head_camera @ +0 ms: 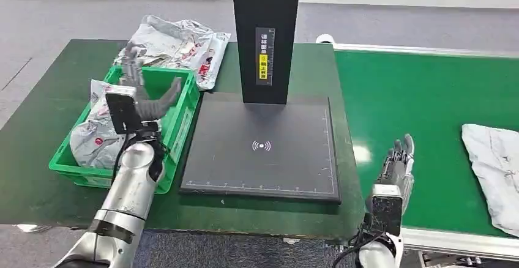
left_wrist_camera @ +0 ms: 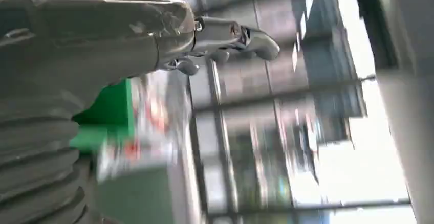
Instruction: Moved the parcel from conveyor to table for the left to box.
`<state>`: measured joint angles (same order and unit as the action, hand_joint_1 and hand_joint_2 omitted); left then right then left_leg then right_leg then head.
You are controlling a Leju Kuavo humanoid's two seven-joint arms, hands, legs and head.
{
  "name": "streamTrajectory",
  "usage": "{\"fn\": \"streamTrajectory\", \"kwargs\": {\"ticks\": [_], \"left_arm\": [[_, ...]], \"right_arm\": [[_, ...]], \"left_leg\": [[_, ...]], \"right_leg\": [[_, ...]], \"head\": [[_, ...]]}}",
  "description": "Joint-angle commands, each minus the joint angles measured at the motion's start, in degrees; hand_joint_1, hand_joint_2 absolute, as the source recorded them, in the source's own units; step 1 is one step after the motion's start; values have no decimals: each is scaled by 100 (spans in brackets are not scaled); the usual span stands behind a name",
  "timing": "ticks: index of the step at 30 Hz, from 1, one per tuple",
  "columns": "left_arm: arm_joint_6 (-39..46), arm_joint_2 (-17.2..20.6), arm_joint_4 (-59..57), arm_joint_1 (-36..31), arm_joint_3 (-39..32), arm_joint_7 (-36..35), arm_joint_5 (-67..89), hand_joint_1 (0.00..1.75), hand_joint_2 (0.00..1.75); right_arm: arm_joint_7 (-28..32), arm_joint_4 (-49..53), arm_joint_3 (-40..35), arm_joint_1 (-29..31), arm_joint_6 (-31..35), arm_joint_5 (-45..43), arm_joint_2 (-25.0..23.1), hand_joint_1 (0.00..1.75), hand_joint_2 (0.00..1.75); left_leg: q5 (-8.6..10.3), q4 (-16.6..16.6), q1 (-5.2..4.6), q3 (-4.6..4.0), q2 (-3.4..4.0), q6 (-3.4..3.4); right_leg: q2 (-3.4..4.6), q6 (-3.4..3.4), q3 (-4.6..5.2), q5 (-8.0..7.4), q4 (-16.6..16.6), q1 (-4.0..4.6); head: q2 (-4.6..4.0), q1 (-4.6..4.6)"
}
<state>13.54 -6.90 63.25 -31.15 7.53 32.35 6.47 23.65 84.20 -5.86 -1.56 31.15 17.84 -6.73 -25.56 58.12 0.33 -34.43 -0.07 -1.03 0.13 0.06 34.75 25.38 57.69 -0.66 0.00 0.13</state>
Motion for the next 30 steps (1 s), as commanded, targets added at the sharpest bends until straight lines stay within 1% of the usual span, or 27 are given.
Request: {"fn": "streamTrajectory", "kwargs": {"ticks": [1,2,3,6,7,8,9,10,13,14,16,17,18,19,20,22,23,24,25,26,27,30], "left_arm": [[-1567,-325,-1278,-14,1252,-86,-387,0,175],[-1650,-409,-1504,-38,1349,-32,-420,0,175],[-1769,-503,-1780,-66,1440,-105,-482,0,175],[-1698,-529,-1916,-93,1485,-33,-466,0,175],[-1688,-532,-1959,-109,1499,-33,-466,0,175],[-1902,-589,-2157,-127,1505,-205,-592,0,175],[-1879,-610,-2182,-92,1513,-200,-587,0,175],[-2106,-667,-2481,-151,1592,-199,-653,0,175],[-2202,-795,-2975,-242,1649,13,-714,0,175],[-2196,-810,-2990,-241,1652,13,-714,0,175],[-2184,-824,-3071,-277,1666,5,-702,0,175],[-2165,-852,-3237,-346,1750,-80,-623,0,175],[-2159,-861,-3249,-334,1753,-80,-622,0,175],[-2188,-867,-3362,-354,1803,-72,-586,0,175],[-2194,-864,-3389,-344,1805,-56,-588,0,175],[-2099,-843,-3487,-318,1783,-5,-588,0,175],[-2063,-809,-3489,-301,1799,25,-560,0,175],[-1968,-783,-3466,-261,1771,27,-547,0,175],[-1986,-756,-3459,-229,1735,12,-583,0,175],[-2006,-729,-3423,-162,1630,-9,-693,0,175],[-1980,-693,-3388,-118,1605,4,-703,0,175],[-1952,-601,-3289,-20,1523,66,-751,0,175]], "right_arm": [[-330,-2112,771,1098,-371,-70,368,0,175],[-251,-2435,876,1253,-325,-83,404,0,175],[-409,-2833,927,1411,-248,90,500,0,175],[-324,-3000,988,1474,-256,83,536,0,175],[-319,-3035,1013,1489,-237,109,528,0,175],[-516,-3286,1075,1584,94,438,583,0,175],[-511,-3300,1090,1590,75,430,611,0,175],[-574,-3676,1223,1774,134,527,668,0,175],[-544,-4361,1500,2106,116,629,809,0,175],[-544,-4388,1517,2117,91,623,850,0,175],[-525,-4513,1555,2178,169,687,856,0,175],[-742,-4843,1578,2331,287,918,923,0,175],[-741,-4857,1589,2340,266,915,954,0,175],[-877,-5147,1609,2473,387,1090,1049,0,175],[-859,-5199,1637,2501,347,1085,1103,0,175],[-1190,-5702,1659,2672,704,1479,1320,0,175],[-1344,-5845,1665,2731,712,1624,1426,0,175],[-1964,-6162,1569,2834,885,2106,1576,0,175],[-2023,-6234,1582,2859,856,2172,1654,0,175],[-2381,-6375,1516,2906,862,2439,1747,0,175],[-2592,-6461,1481,2926,885,2623,1813,0,175],[-2961,-6631,1372,3050,885,2948,1859,0,175]], "left_leg": [[2,-12,3,21,-2,7],[2,-12,0,22,-2,8],[7,-23,-1,30,-7,10],[9,-20,-10,27,-22,11],[5,-15,-13,22,-15,11],[1,-6,-10,13,-8,9],[3,-16,-10,24,-9,10],[1,-9,-9,19,-8,9],[3,-14,-13,25,-14,11],[0,-6,-13,15,-10,9],[4,-14,-11,23,-17,12],[2,-12,-12,21,-13,13],[-1,-2,-13,8,-7,11],[-1,-5,-11,14,-4,11],[-2,0,-14,6,-4,10],[0,-8,-13,18,-4,12],[-1,-5,-16,12,-9,12],[0,-11,-14,20,-4,12],[1,-8,-14,16,-11,13],[1,-11,-14,20,-8,14],[1,-10,-16,17,-11,14],[-4,-12,-18,21,3,12]], "right_leg": [[-4,4,-27,-5,-21,3],[-5,5,-28,-4,-19,0],[-11,6,-39,-9,-32,-2],[-24,8,-39,-7,-30,-11],[-16,8,-30,-6,-22,-14],[-8,10,-20,-6,-14,-12],[-10,9,-32,-8,-25,-11],[-7,9,-26,-6,-18,-11],[-13,9,-30,-6,-20,-14],[-7,9,-17,-4,-10,-14],[-17,11,-31,-6,-23,-12],[-12,12,-28,-7,-21,-12],[-6,12,-12,-4,-8,-14],[-3,12,-19,-6,-14,-12],[-1,12,-8,-3,-5,-15],[-2,12,-22,-6,-15,-14],[-7,13,-17,-3,-9,-17],[-3,11,-24,-6,-17,-15],[-9,12,-23,-5,-15,-16],[-8,11,-26,-6,-18,-15],[-11,13,-24,-5,-17,-17],[3,11,-24,-5,-16,-19]], "head": [[0,0],[0,0],[0,0],[0,-2],[0,2],[0,0],[0,0],[0,0],[0,-2],[0,0],[0,0],[0,0],[0,0],[0,0],[0,0],[0,0],[0,0],[0,-2],[0,0],[0,0],[0,0],[0,0]]}}
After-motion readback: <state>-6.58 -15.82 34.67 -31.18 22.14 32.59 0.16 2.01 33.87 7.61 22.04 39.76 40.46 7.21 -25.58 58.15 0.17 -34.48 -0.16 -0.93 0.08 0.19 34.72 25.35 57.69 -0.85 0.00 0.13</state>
